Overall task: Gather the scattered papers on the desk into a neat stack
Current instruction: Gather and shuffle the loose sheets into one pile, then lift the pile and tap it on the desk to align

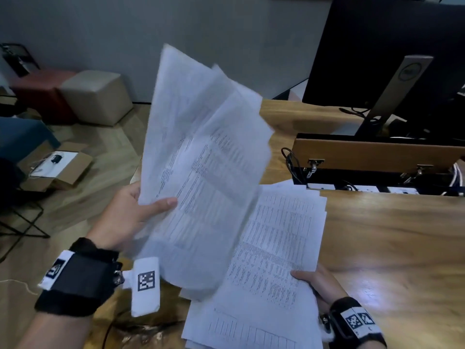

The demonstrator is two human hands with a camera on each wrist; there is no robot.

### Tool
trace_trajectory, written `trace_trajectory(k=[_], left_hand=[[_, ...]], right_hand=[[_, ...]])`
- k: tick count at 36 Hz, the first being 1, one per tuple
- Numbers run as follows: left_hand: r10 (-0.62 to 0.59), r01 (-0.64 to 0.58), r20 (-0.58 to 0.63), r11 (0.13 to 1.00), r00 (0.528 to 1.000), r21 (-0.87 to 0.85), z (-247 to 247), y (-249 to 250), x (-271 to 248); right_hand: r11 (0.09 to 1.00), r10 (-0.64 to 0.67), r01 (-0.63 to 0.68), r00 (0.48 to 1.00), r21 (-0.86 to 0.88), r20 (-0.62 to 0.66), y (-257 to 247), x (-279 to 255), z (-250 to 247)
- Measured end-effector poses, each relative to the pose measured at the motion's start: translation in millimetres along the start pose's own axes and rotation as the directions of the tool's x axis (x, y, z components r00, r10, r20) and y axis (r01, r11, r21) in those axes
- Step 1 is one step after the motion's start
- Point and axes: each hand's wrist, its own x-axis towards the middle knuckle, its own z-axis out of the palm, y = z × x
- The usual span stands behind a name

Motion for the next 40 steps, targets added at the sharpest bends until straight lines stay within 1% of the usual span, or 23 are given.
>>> trace_trajectory(k=[1,3,5,7,9,11,14,16,18,19,20,21,22,23,25,28,30,32,34,37,38,40], left_hand=[[-0.027,0.028,0.018,0.996,0.999,-0.089,3.0,-5.6,0.5],[-0.092,0.098,0.041,0.976,0.995,-0.193,13.6,-22.8,2.3],[-0.170,0.177,0.051,0.958,0.984,-0.225,28.6,-44.4,4.0],[-0.226,0.229,0.038,0.952,0.973,-0.203,42.8,-70.7,4.8],[-0.268,0.268,0.014,0.958,0.963,-0.104,52.4,-101.6,4.6],[-0.321,0.321,0.028,0.947,0.947,0.031,60.2,-129.5,3.4],[-0.455,0.441,0.018,0.872,0.890,0.213,69.3,-156.5,-5.1],[-0.500,0.472,0.027,0.833,0.866,0.289,73.4,-170.0,-12.4],[-0.474,0.436,-0.011,0.800,0.881,0.411,75.3,-181.1,-15.0],[-0.443,0.404,-0.049,0.759,0.895,0.510,75.3,-185.8,-13.2],[-0.412,0.385,-0.105,0.690,0.905,0.613,75.2,-187.9,-10.7],[-0.385,0.391,-0.166,0.635,0.908,0.666,75.5,-188.1,-7.4],[-0.370,0.409,-0.213,0.607,0.904,0.681,75.7,-187.6,-3.7],[-0.358,0.417,-0.236,0.606,0.903,0.677,76.4,-185.5,0.2],[-0.378,0.414,-0.207,0.633,0.903,0.654,77.8,-182.8,7.7],[-0.445,0.372,-0.063,0.654,0.893,0.659,80.5,-179.2,16.2],[-0.464,0.321,0.026,0.652,0.886,0.687,81.3,-179.7,19.0],[-0.459,0.302,0.060,0.672,0.887,0.676,78.7,-180.4,19.4],[-0.441,0.324,0.031,0.702,0.897,0.634,73.0,-179.5,19.2],[-0.438,0.411,-0.074,0.754,0.896,0.512,62.4,-173.1,21.2],[-0.441,0.435,-0.098,0.780,0.892,0.450,58.0,-171.7,24.0],[-0.412,0.429,-0.121,0.861,0.903,0.274,51.0,-161.2,27.8]], right_hand=[[1.000,0.006,-0.006,1.000,-0.006,0.000,0.9,1.9,1.3],[1.000,0.018,-0.018,1.000,-0.022,-0.007,1.4,4.0,4.4],[0.999,0.012,-0.012,1.000,-0.047,-0.013,0.9,4.2,8.5],[0.998,0.002,-0.002,1.000,-0.066,-0.004,-1.0,3.6,11.5],[0.999,0.012,-0.011,1.000,-0.041,0.022,-3.0,3.0,12.6],[0.999,0.032,-0.032,0.999,-0.014,0.032,-3.7,2.6,12.3],[0.996,0.053,-0.055,0.998,0.075,0.032,0.8,5.2,11.0],[0.984,0.068,-0.074,0.997,0.161,0.047,2.1,5.7,11.0],[0.978,0.083,-0.094,0.994,0.188,0.068,-1.5,4.4,12.3],[0.978,0.082,-0.094,0.994,0.185,0.074,-3.9,3.8,13.1],[0.979,0.078,-0.093,0.993,0.179,0.086,-5.7,4.2,13.3],[0.982,0.076,-0.089,0.993,0.167,0.086,-7.9,4.3,14.2],[0.984,0.075,-0.087,0.994,0.154,0.083,-9.3,5.2,14.8],[0.986,0.078,-0.088,0.994,0.138,0.077,-11.7,5.2,16.2],[0.990,0.082,-0.088,0.995,0.107,0.061,-14.3,6.3,19.1],[0.993,0.103,-0.108,0.990,0.054,0.098,-15.6,11.1,24.1],[0.993,0.116,-0.116,0.990,-0.013,0.076,-16.9,13.1,29.8],[0.992,0.095,-0.091,0.995,-0.093,0.041,-18.2,15.7,33.8],[0.993,0.040,-0.032,0.997,-0.112,0.067,-18.8,16.5,34.5],[0.992,-0.039,0.054,0.992,-0.116,0.124,-22.8,7.7,31.8],[0.990,-0.069,0.085,0.987,-0.110,0.142,-23.9,5.0,29.5],[0.985,-0.117,0.138,0.977,-0.106,0.180,-27.4,0.5,23.5]])
